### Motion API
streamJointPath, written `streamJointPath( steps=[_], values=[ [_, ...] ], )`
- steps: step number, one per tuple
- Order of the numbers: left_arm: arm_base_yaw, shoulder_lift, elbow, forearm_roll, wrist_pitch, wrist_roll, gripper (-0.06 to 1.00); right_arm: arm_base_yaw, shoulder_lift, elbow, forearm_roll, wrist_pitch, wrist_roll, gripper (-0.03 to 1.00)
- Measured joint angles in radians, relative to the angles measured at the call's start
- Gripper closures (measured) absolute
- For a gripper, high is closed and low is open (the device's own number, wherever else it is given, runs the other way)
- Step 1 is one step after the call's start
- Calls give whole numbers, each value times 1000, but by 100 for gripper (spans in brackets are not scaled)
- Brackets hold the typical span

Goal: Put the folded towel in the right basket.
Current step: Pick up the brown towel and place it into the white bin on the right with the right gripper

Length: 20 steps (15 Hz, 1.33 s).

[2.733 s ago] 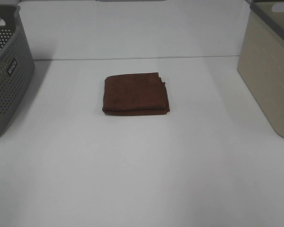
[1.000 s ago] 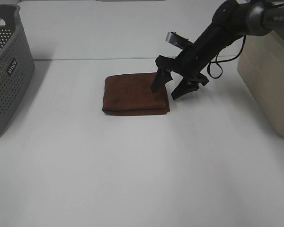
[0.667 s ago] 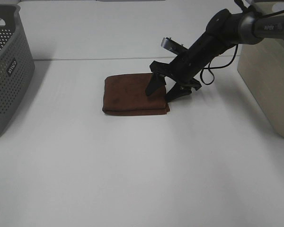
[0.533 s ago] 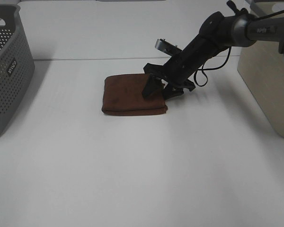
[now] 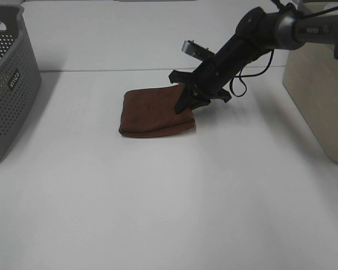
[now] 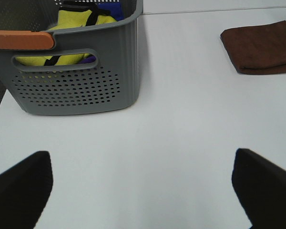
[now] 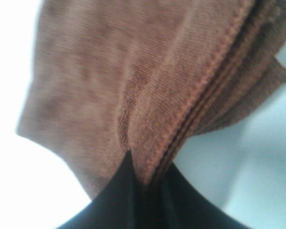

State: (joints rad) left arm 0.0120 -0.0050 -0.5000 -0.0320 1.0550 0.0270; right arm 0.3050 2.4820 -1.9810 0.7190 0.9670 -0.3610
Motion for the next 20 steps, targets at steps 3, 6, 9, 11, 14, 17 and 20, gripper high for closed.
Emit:
streamJointPath(
  steps=[3,6,9,11,14,17,20],
  values=[
    [0,0,0,0,0,0,-2,0,-168,-9,-62,26,0,91],
    [0,0,0,0,0,0,-2,-8,-349,-10,-190,53,22,91],
    [0,0,0,0,0,0,-2,-35,-516,-10,-391,83,91,91],
    [0,0,0,0,0,0,-2,-81,-607,-11,-494,115,132,91],
    [0,0,0,0,0,0,-2,-242,-697,-11,-538,183,154,91],
    [0,0,0,0,0,0,-2,-424,-726,-11,-544,236,160,91],
    [0,0,0,0,0,0,-2,-553,-720,11,-548,253,192,91]
  ],
)
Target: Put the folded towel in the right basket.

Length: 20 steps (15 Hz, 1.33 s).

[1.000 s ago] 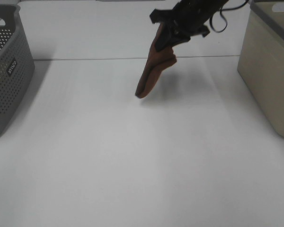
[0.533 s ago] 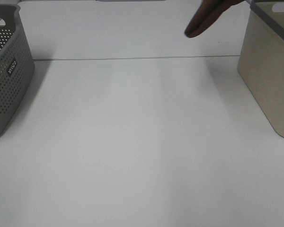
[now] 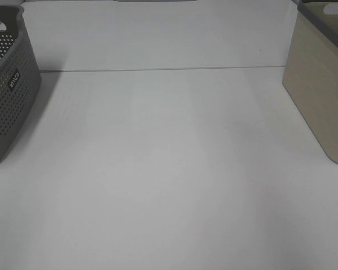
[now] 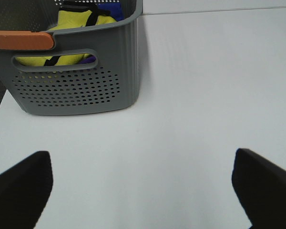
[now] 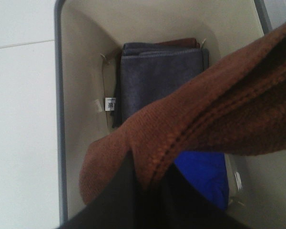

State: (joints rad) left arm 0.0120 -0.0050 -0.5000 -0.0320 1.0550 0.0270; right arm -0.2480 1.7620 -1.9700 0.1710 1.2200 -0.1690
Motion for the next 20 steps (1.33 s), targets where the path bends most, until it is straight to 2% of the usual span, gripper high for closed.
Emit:
streamJointPath(
  steps=[5,6,8,10,11,12,15,20],
  values=[
    [0,0,0,0,0,0,-2,-7,90,130,24,-27,10,91],
    [0,0,0,0,0,0,-2,-7,108,144,25,-28,14,88],
    [0,0,0,0,0,0,-2,-7,120,150,27,-28,24,75],
    [0,0,0,0,0,0,-2,-7,118,151,48,-28,44,45],
    [0,0,0,0,0,0,-2,-4,117,151,80,-28,40,35],
    [0,0,0,0,0,0,-2,27,108,151,116,-27,30,29],
    [0,0,0,0,0,0,-2,168,67,151,99,-25,19,26],
    [0,0,0,0,0,0,-2,337,-41,151,55,-4,35,26]
  ],
)
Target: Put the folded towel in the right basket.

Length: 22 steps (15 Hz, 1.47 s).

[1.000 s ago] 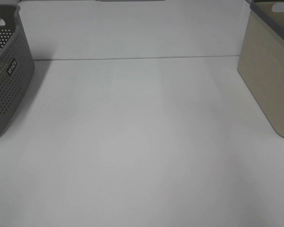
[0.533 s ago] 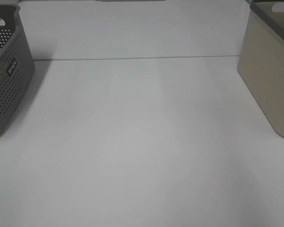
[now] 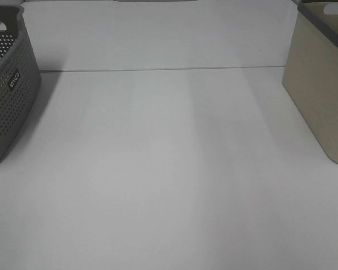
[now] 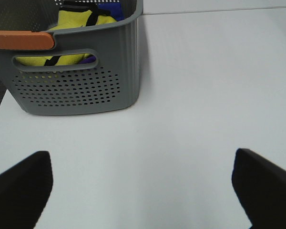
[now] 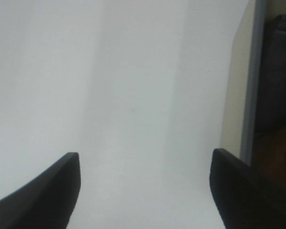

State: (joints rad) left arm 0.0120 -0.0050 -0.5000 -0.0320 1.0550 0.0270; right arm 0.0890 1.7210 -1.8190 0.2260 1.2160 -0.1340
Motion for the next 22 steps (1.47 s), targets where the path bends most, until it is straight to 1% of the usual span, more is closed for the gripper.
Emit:
streamJointPath(
  steps=[1,2,5,6,7,12,13,14,15,20,22],
  values=[
    [0,0,0,0,0,0,-2,22,-18,7,0,1,9,26],
    [0,0,0,0,0,0,-2,30,-67,70,-2,1,30,26],
    [0,0,0,0,0,0,-2,30,-187,259,-51,1,39,26],
    [0,0,0,0,0,0,-2,30,-215,299,-55,1,43,26],
    [0,0,0,0,0,0,-2,30,-270,382,-59,1,51,26],
    [0,0,0,0,0,0,-2,30,-658,790,-59,1,56,26],
    [0,0,0,0,0,0,-2,30,-745,862,-59,2,56,26],
    [0,0,0,0,0,0,-2,30,-793,898,-59,2,56,26],
    [0,0,0,0,0,0,-2,30,-980,1010,-75,4,56,26],
    [0,0,0,0,0,0,-2,30,-1393,1160,-180,5,56,26],
    [0,0,0,0,0,0,-2,30,-1506,1206,-192,-25,56,26]
  ],
)
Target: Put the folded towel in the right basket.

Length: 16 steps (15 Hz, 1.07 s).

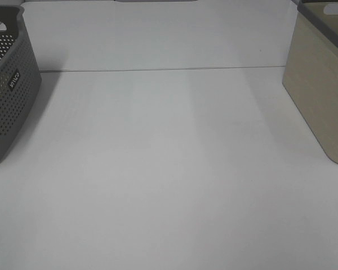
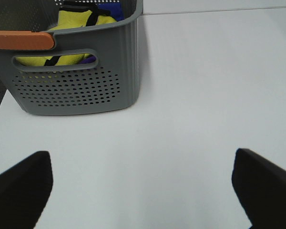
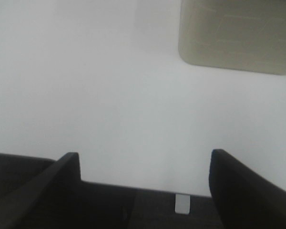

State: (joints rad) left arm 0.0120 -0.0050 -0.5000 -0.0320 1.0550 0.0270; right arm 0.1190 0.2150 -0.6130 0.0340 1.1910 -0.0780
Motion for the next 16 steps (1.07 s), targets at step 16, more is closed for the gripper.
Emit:
streamJointPath(
  steps=[16],
  values=[
    [0,0,0,0,0,0,-2,0,-105,105,4,-123,0,26]
  ],
)
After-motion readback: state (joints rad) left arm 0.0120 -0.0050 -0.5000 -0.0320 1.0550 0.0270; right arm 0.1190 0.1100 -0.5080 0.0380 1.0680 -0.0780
